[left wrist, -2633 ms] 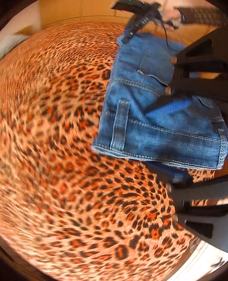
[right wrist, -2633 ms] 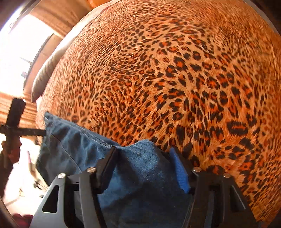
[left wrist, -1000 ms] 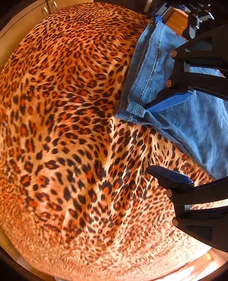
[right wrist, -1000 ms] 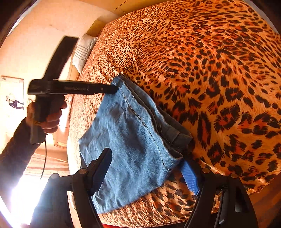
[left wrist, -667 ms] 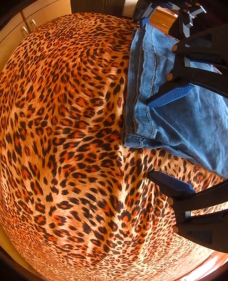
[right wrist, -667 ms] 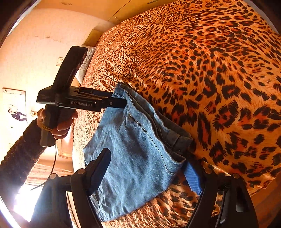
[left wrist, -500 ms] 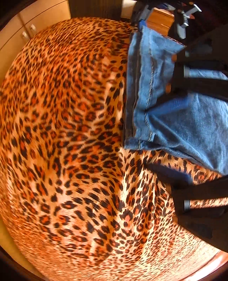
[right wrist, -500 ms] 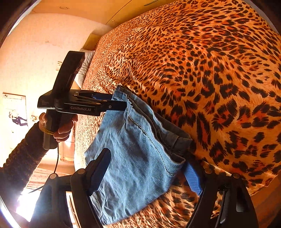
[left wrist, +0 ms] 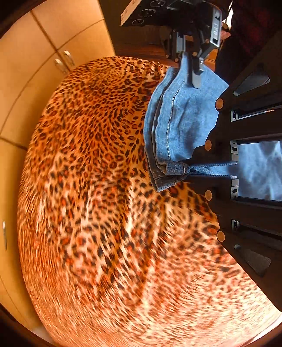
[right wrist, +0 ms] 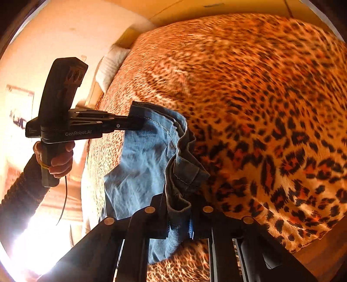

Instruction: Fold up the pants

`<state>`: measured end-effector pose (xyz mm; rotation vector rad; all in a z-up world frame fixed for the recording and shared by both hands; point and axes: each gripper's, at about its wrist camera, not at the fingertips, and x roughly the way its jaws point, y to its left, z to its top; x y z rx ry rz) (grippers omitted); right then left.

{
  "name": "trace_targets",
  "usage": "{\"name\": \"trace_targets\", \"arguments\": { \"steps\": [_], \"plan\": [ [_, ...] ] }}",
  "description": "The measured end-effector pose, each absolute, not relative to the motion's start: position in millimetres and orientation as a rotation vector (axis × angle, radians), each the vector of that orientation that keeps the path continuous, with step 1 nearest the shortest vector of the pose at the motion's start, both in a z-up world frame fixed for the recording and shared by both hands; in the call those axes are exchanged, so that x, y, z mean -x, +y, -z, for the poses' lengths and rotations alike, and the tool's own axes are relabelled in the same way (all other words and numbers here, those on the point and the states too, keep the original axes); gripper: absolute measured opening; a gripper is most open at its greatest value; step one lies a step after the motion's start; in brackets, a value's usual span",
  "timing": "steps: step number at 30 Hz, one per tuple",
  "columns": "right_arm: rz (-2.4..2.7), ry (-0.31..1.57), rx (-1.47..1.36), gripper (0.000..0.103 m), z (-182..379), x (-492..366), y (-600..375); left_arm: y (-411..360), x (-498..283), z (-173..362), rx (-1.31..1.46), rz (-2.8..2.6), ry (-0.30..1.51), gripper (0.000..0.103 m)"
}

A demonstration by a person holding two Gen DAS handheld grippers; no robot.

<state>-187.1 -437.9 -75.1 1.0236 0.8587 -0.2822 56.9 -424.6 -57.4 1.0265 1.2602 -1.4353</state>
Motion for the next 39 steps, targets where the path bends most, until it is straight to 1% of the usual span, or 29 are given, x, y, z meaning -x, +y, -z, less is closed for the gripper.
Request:
{"name": "trace_targets", "arguments": {
  "steps": [3, 7, 10, 13, 15, 16, 18, 19, 20, 21, 22, 23, 24, 25, 26, 27, 28, 31, 32, 33, 36, 39],
  "plan": [
    [0.216, 0.876, -0.952, 0.011, 57, 173, -424, -396, -78, 31, -0.939, 1.393, 1.263, 0.005],
    [0.078, 0.924, -0.83, 0.011, 33, 142, -387, -337, -96, -18, -0.848, 1.326, 1.286, 0.006],
    [-0.045, 0.978, -0.741, 0.011, 25, 117, -347, -292, -109, -22, -0.793, 1.266, 1.313, 0.006],
    [-0.181, 1.047, -0.671, 0.012, 31, 95, -299, -244, -119, -22, -0.74, 1.203, 1.365, 0.007],
    [-0.258, 1.096, -0.64, 0.013, 41, 83, -268, -209, -122, -8, -0.739, 1.123, 1.403, 0.01],
    [-0.291, 1.127, -0.636, 0.016, 49, 78, -253, -193, -122, 1, -0.751, 1.078, 1.421, 0.011],
    [-0.363, 1.244, -0.597, 0.018, 75, 66, -219, -161, -120, 23, -0.782, 0.974, 1.467, 0.013],
    [-0.344, 1.293, -0.538, 0.024, 83, 64, -207, -149, -119, 29, -0.782, 0.94, 1.489, 0.013],
    [-0.34, 1.357, -0.475, 0.034, 92, 62, -194, -131, -118, 34, -0.766, 0.899, 1.516, 0.013],
    [-0.354, 1.404, -0.434, 0.037, 96, 60, -186, -115, -117, 34, -0.736, 0.873, 1.533, 0.013],
    [-0.371, 1.413, -0.412, 0.037, 92, 60, -183, -98, -117, 31, -0.687, 0.857, 1.545, 0.013],
    [-0.4, 1.399, -0.419, 0.037, 83, 61, -185, -78, -117, 26, -0.609, 0.836, 1.558, 0.016],
    [-0.431, 1.371, -0.436, 0.037, 69, 61, -193, -57, -115, 22, -0.52, 0.806, 1.575, 0.025],
    [-0.436, 1.342, -0.439, 0.044, 58, 61, -202, -41, -113, 17, -0.443, 0.786, 1.589, 0.031],
    [-0.423, 1.301, -0.433, 0.056, 43, 58, -217, -21, -106, 12, -0.344, 0.765, 1.597, 0.039],
    [-0.398, 1.273, -0.43, 0.062, 33, 54, -234, -9, -97, 9, -0.28, 0.745, 1.6, 0.043],
    [-0.367, 1.254, -0.426, 0.07, 25, 49, -250, 4, -85, 6, -0.208, 0.729, 1.61, 0.044],
    [-0.321, 1.248, -0.412, 0.07, 18, 24, -291, 21, -42, 8, -0.02, 0.695, 1.653, 0.053],
    [-0.315, 1.251, -0.402, 0.07, 18, 14, -300, 22, -27, 12, 0.023, 0.68, 1.664, 0.058],
    [-0.334, 1.257, -0.4, 0.071, 18, 2, -306, 20, -11, 16, 0.066, 0.658, 1.676, 0.06],
    [-0.459, 1.257, -0.347, 0.071, 23, -21, -312, 9, 27, 33, 0.147, 0.551, 1.698, 0.06],
    [-0.631, 1.281, -0.203, 0.07, 35, -44, -292, 6, 46, 43, 0.231, 0.345, 1.683, 0.059]
  ]
}}
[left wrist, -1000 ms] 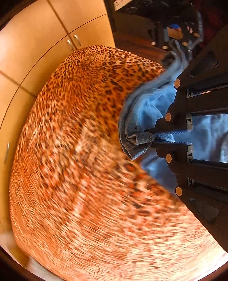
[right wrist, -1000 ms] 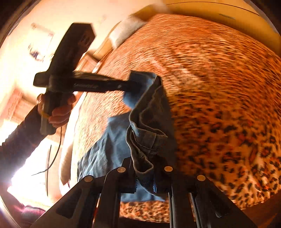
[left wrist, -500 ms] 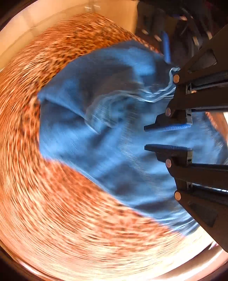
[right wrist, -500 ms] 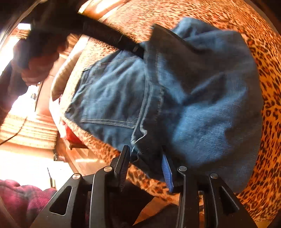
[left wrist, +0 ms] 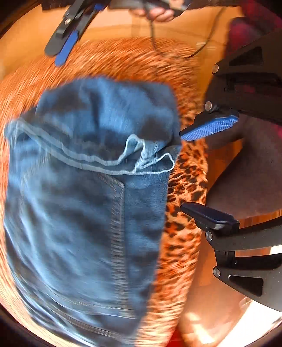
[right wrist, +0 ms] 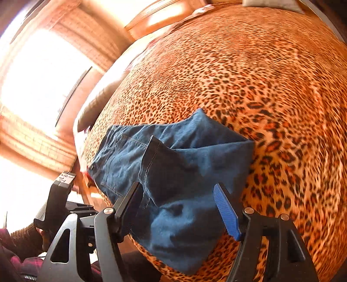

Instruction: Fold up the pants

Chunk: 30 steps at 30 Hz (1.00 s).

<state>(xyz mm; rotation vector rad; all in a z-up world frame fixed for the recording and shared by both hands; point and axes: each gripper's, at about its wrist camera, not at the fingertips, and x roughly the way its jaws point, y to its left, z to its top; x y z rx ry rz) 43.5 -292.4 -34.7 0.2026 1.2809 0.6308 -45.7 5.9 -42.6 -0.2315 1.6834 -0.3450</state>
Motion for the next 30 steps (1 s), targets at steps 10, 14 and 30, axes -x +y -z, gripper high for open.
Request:
{"name": "trace_targets", "arguments": {
  "steps": [10, 14, 30],
  "plan": [
    [-0.914, 1.282, 0.251, 0.07, 80, -94, -215, 7, 70, 52, 0.566, -0.082, 1.596, 0.065],
    [-1.057, 1.36, 0.375, 0.002, 108, -91, -174, 7, 79, 37, 0.574, -0.149, 1.525, 0.019],
    [-0.881, 1.403, 0.203, 0.059, 79, -148, -259, 41, 156, -1, 1.096, -0.208, 1.456, 0.047]
  ]
}}
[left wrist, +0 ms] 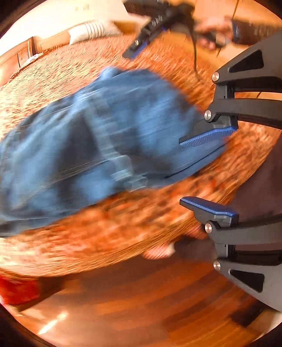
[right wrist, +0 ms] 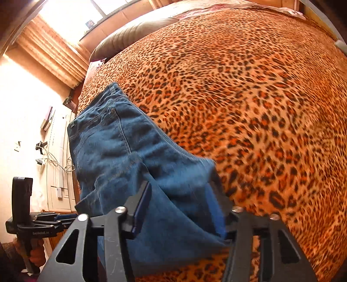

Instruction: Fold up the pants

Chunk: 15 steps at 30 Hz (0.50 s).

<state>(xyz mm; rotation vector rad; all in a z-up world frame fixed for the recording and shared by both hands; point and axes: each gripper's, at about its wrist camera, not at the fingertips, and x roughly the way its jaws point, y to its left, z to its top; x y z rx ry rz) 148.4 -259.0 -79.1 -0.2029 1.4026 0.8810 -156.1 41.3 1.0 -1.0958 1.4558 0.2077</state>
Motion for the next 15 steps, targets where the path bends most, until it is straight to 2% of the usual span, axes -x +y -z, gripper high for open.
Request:
{"name": "trace_targets", "arguments": {
  "steps": [6, 10, 12, 13, 15],
  "plan": [
    [-0.779, 1.544, -0.115, 0.059, 119, -138, -322, 1, 152, 21, 1.16, -0.034, 1.601, 0.047],
    [-0.744, 1.554, -0.297, 0.058, 138, -133, -334, -2, 146, 31, 1.153, -0.084, 1.6, 0.047],
    [-0.741, 1.533, -0.343, 0.039, 142, -134, -333, -4, 143, 36, 1.144, -0.124, 1.593, 0.021],
    [-0.754, 1.532, -0.378, 0.013, 139, -136, -333, -8, 139, 33, 1.118, -0.132, 1.6, 0.02],
    [-0.805, 1.458, -0.486, 0.011, 112, -147, -334, -7, 131, 20, 1.091, -0.109, 1.543, 0.02]
  ]
}}
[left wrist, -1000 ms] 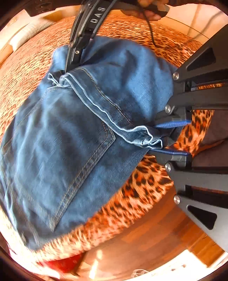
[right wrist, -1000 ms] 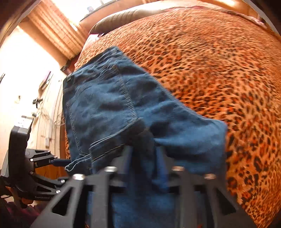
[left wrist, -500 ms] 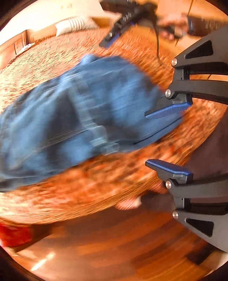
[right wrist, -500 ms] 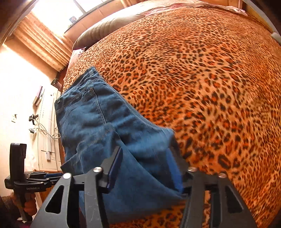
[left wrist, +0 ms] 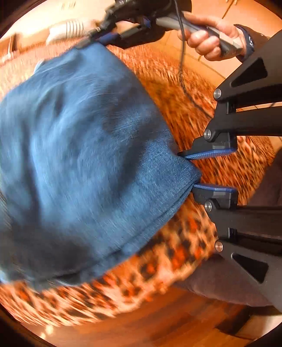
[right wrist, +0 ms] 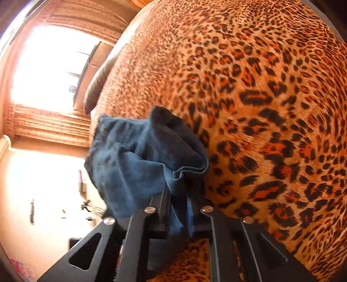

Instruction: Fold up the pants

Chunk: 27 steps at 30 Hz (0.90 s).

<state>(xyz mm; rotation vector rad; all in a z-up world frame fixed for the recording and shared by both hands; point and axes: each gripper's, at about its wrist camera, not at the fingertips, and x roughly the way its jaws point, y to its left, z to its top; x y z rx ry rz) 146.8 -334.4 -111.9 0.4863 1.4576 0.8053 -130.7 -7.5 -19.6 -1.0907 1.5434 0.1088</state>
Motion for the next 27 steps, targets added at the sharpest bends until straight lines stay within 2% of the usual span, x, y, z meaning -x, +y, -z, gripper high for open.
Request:
{"name": "trace_targets", "arguments": {
  "steps": [2, 6, 7, 8, 9, 14, 15, 17, 21, 25, 27],
  "plan": [
    [-0.844, 1.393, -0.429, 0.011, 91, -155, -325, -14, 124, 12, 0.969, -0.122, 1.565, 0.019],
    [-0.748, 1.487, -0.116, 0.011, 126, -154, -310, -7, 130, 15, 0.989, -0.138, 1.617, 0.02],
    [-0.731, 1.496, -0.086, 0.016, 130, -153, -315, -3, 131, 13, 0.999, -0.133, 1.621, 0.02],
    [-0.725, 1.507, -0.084, 0.025, 132, -152, -318, 1, 133, 12, 1.009, -0.117, 1.623, 0.02],
    [-0.717, 1.507, -0.085, 0.028, 131, -152, -324, 3, 135, 6, 1.024, -0.091, 1.616, 0.02],
    [-0.76, 1.355, -0.084, 0.032, 83, -161, -328, 37, 147, -35, 0.902, -0.121, 1.486, 0.021],
    [-0.81, 1.339, -0.09, 0.036, 70, -162, -322, 50, 147, -41, 0.901, -0.16, 1.445, 0.03],
    [-0.903, 1.337, -0.051, 0.06, 59, -158, -296, 85, 144, -48, 0.918, -0.276, 1.37, 0.041],
    [-0.993, 1.351, 0.099, 0.061, 68, -138, -229, 124, 127, -36, 0.956, -0.359, 1.369, 0.04],
    [-0.964, 1.342, 0.284, 0.061, 98, -131, -193, 113, 101, -10, 0.95, -0.355, 1.424, 0.04],
    [-0.992, 1.367, 0.378, 0.054, 112, -129, -190, 114, 93, -5, 0.908, -0.354, 1.454, 0.037]
  ]
}}
